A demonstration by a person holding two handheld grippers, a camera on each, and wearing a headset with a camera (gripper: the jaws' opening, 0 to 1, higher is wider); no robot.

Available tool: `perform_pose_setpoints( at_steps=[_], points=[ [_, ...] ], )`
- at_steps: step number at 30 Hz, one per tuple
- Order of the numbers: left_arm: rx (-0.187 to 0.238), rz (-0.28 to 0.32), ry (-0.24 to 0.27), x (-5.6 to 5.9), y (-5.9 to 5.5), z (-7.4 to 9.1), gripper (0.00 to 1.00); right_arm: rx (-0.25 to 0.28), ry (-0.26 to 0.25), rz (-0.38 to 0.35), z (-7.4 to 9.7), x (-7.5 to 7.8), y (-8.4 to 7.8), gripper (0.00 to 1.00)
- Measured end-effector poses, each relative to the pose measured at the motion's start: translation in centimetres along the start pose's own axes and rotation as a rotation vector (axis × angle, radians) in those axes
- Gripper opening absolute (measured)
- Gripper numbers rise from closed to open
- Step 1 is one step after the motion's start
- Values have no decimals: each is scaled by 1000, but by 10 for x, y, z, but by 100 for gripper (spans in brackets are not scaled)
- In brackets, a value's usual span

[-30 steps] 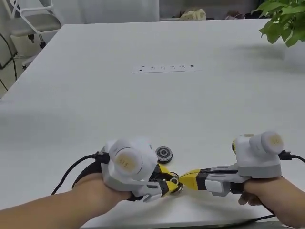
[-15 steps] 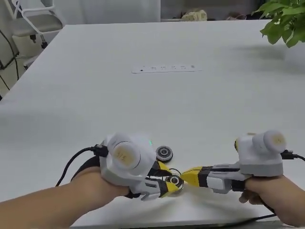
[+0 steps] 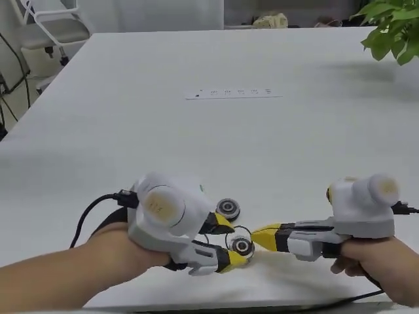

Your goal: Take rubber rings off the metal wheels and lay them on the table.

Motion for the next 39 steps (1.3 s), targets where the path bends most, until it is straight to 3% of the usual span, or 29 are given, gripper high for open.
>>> perform_pose_setpoints(
  at_steps=[7,24,30,39],
  points=[
    [17,46,34,-9,0,17,30,3,8,7,0,-2,6,0],
    [33,81,128,-32,-10,64,43,-25,37,33,-7,-7,25,0],
    [33,99,168,-39,-19,78,46,-53,52,49,-16,-7,34,0],
    [30,130,206,-40,-28,92,52,-97,86,61,-35,-8,41,0]
  ],
)
Point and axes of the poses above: the centre of the closed fingertips' face, and the gripper's own axes: z roughly backward along the fingers, x roughly to its right, y roughly out of its top, the point moved 8 cm from there along z, roughly backward along the fingers, and after that the axes turned 13 degrees about y, right-handed, at the moved point
